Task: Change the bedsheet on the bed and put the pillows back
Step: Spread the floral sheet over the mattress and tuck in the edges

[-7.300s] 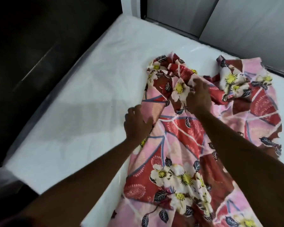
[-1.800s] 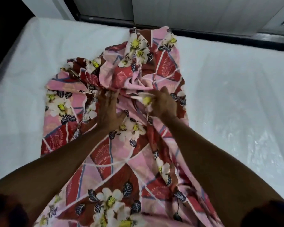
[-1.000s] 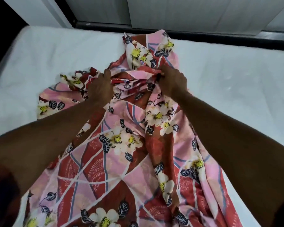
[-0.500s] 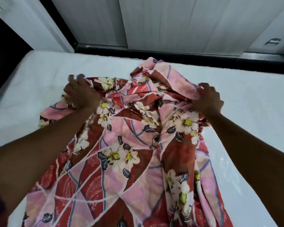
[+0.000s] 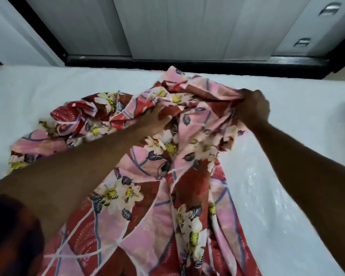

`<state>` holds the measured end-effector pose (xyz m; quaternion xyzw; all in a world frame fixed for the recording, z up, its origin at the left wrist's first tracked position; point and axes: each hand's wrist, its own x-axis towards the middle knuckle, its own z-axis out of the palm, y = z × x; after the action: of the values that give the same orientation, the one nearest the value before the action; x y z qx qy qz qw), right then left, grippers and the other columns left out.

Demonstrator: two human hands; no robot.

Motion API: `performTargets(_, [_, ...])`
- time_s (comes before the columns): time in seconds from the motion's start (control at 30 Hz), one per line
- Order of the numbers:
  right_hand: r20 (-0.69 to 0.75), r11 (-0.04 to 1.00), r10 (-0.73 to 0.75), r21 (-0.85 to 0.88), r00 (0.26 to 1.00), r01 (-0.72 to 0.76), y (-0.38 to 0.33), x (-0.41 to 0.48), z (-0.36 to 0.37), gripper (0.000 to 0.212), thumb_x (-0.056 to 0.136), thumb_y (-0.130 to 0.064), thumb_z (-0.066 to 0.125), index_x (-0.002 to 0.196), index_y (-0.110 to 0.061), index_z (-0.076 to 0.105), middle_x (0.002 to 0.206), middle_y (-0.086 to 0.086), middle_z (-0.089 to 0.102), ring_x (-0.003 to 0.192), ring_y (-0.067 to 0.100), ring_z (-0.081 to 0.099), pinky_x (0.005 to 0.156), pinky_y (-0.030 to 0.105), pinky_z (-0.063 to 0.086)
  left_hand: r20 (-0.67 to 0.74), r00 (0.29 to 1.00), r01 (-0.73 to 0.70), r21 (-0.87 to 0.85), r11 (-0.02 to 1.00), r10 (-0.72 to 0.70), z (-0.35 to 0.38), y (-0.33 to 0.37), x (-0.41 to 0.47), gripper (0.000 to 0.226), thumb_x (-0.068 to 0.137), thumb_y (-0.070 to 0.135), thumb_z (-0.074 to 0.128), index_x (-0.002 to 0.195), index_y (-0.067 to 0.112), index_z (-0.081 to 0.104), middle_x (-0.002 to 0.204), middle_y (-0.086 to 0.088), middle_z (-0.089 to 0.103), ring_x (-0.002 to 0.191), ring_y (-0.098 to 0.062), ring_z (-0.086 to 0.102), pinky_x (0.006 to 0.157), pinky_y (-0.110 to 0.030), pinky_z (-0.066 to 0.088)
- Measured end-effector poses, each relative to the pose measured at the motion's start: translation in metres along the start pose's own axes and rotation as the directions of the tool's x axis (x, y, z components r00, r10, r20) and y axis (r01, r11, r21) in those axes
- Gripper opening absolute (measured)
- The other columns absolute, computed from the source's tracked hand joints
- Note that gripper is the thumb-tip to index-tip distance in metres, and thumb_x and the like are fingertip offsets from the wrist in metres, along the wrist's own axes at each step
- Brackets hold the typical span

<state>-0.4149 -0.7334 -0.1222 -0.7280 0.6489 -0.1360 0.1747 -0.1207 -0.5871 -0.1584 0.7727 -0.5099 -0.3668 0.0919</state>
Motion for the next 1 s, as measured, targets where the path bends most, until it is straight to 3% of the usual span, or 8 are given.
performTargets(0.07, [-0.176,0.981,0.181,0.107,0.968,-0.164,0.035,0.023,-0.023,0.043,0.083,-0.023,0.048,0.121,-0.028,0.067,0.111,0.014,0.066,0.101,0.042,0.065,0.087,0.04,0.052,0.053,0.998,0.022,-0.003,1.0,-0.022,-0.008,-0.005,0.012,0.091,0.09,0.074,0.043,0.157,0.036,-0.005,0.158,-0.005,0.033,0.11,-0.031,0.065,0.085,-0.039,0.057])
performTargets(0.17, [-0.272,0.932,0.32,0.259,0.907,-0.252,0.082,0.035,-0.046,0.042,0.084,-0.027,0.048,0.119,-0.02,0.071,0.107,0.015,0.071,0.1,0.039,0.066,0.078,0.033,0.049,-0.025,0.991,0.131,0.014,0.991,-0.13,-0.011,-0.002,0.027,0.081,0.1,0.052,0.048,0.159,0.027,-0.001,0.162,-0.017,0.024,0.089,-0.025,0.066,0.074,-0.035,0.054])
performTargets(0.27, [-0.187,0.99,0.1,0.115,0.977,-0.079,0.1,0.012,-0.037,0.039,0.085,-0.03,0.05,0.117,-0.016,0.068,0.103,0.022,0.066,0.094,0.045,0.063,0.077,0.04,0.053,-0.258,0.935,0.293,0.179,0.939,-0.243,0.001,0.021,0.026,0.085,0.094,0.054,0.055,0.158,0.019,0.011,0.153,-0.021,0.036,0.124,-0.042,0.053,0.092,-0.048,0.052])
performTargets(0.37, [-0.049,0.979,-0.203,-0.008,0.978,0.203,0.089,-0.026,-0.009,0.049,0.084,-0.046,0.052,0.128,-0.025,0.057,0.118,0.017,0.061,0.101,0.042,0.058,0.076,0.048,0.054,-0.452,0.892,0.172,0.323,0.931,-0.008,0.031,0.057,0.009,0.083,0.086,0.049,0.066,0.152,0.021,0.025,0.15,-0.017,0.035,0.134,-0.043,0.039,0.101,-0.059,0.042])
performTargets(0.47, [0.163,0.921,-0.316,-0.186,0.935,0.343,0.074,-0.05,0.015,0.065,0.089,-0.048,0.054,0.149,-0.045,0.03,0.142,0.017,0.046,0.122,0.041,0.05,0.089,0.055,0.05,-0.293,0.93,-0.053,0.489,0.871,0.221,0.063,0.086,0.004,0.087,0.083,0.054,0.063,0.155,0.029,0.021,0.158,-0.012,0.024,0.142,-0.043,0.026,0.106,-0.061,0.036])
performTargets(0.63, [0.195,0.952,-0.129,-0.252,0.972,0.176,0.109,-0.024,0.002,0.047,0.092,-0.028,0.053,0.138,-0.034,0.047,0.136,0.016,0.046,0.113,0.044,0.054,0.085,0.053,0.05,0.003,0.998,0.06,0.355,0.933,-0.066,0.088,0.098,0.023,0.082,0.089,0.057,0.05,0.157,0.039,0.009,0.165,0.0,0.005,0.147,-0.049,0.008,0.112,-0.067,0.026])
performTargets(0.77, [0.033,0.989,0.044,-0.142,0.998,-0.039,0.173,0.006,-0.053,0.042,0.094,-0.025,0.052,0.137,-0.029,0.052,0.114,0.022,0.049,0.107,0.047,0.056,0.087,0.053,0.051,0.005,0.99,0.127,0.355,0.926,-0.138,0.085,0.107,0.034,0.087,0.092,0.055,0.05,0.158,0.036,-0.003,0.167,-0.004,-0.003,0.148,-0.051,0.002,0.116,-0.064,0.02])
performTargets(1.0, [-0.237,0.988,0.029,0.157,0.971,0.009,0.199,0.037,-0.1,0.049,0.099,-0.034,0.043,0.145,-0.018,0.049,0.123,0.017,0.067,0.113,0.039,0.063,0.093,0.044,0.05,-0.041,0.993,0.116,0.408,0.906,-0.108,0.082,0.108,0.048,0.086,0.088,0.053,0.046,0.157,0.031,0.0,0.167,-0.001,0.001,0.146,-0.054,0.012,0.114,-0.067,0.023])
